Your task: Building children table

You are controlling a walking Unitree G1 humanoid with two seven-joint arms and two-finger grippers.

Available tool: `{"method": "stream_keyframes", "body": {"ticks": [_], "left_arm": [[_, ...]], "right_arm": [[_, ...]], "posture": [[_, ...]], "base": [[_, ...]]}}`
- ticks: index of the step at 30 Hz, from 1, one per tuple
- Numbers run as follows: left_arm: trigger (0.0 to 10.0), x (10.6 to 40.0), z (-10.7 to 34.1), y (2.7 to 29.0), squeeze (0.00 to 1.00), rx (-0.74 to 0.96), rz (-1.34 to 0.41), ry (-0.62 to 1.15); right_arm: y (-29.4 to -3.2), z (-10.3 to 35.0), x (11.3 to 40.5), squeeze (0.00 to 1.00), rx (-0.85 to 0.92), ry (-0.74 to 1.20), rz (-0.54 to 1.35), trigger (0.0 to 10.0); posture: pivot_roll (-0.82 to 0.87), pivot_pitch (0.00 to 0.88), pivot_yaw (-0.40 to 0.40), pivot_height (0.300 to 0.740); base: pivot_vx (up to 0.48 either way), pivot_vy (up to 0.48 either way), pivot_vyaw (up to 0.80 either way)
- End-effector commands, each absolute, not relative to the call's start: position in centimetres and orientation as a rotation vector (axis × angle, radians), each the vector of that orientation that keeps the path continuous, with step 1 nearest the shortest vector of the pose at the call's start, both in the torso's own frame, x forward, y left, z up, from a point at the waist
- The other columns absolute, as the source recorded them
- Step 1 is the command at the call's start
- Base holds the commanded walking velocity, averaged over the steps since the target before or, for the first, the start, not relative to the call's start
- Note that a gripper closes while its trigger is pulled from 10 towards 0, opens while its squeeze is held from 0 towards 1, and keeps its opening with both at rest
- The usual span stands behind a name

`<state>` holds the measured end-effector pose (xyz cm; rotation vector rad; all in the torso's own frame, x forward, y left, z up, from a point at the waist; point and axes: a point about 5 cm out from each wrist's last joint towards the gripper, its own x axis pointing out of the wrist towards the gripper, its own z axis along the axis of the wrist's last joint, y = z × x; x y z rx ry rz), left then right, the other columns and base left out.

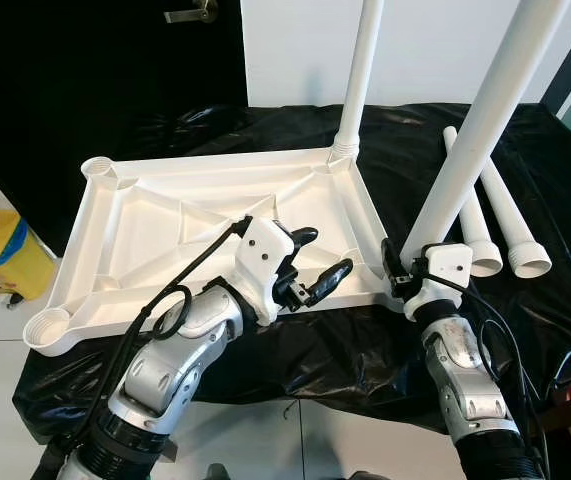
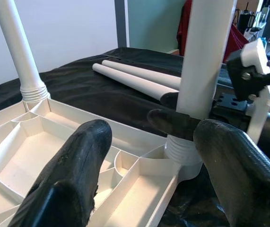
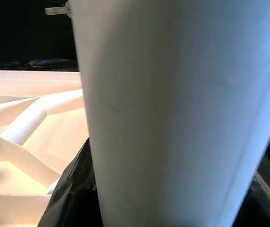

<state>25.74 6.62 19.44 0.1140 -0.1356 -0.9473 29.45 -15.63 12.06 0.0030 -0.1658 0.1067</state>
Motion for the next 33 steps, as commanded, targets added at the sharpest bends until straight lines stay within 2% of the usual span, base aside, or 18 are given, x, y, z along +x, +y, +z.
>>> {"method": "stream_keyframes", "body": {"ticks": [1,8,14,16,33], "left_arm": [[10.0,25.0,19.6,6.1,0.0,0.124,-1.072,-0.143],[10.0,24.9,19.7,6.1,0.0,0.123,-1.075,-0.144],[10.0,24.9,19.7,6.1,0.0,0.124,-1.072,-0.146],[10.0,24.9,19.8,6.2,0.0,0.124,-1.069,-0.146],[10.0,25.1,19.9,6.3,0.0,0.132,-1.072,-0.149]], "right_arm": [[-15.9,9.7,29.2,0.0,0.036,-0.04,0.091,10.0],[-16.4,9.6,29.8,0.0,0.116,-0.008,0.044,10.0],[-16.6,9.6,29.5,0.0,0.056,-0.022,0.062,10.0],[-16.6,9.3,29.0,0.0,-0.03,-0.037,0.101,10.0],[-16.6,7.9,27.8,0.0,-0.109,-0.016,0.2,10.0]], "posture": [[0.02,0.073,-0.02,0.74],[0.02,0.076,-0.023,0.74],[0.02,0.076,-0.026,0.74],[0.03,0.073,-0.027,0.74],[0.02,0.062,-0.016,0.74]], "base": [[0.0,0.0,0.0],[0.0,0.0,0.0],[0.0,0.0,0.0],[0.0,0.0,0.0],[0.0,0.0,0.0]]}}
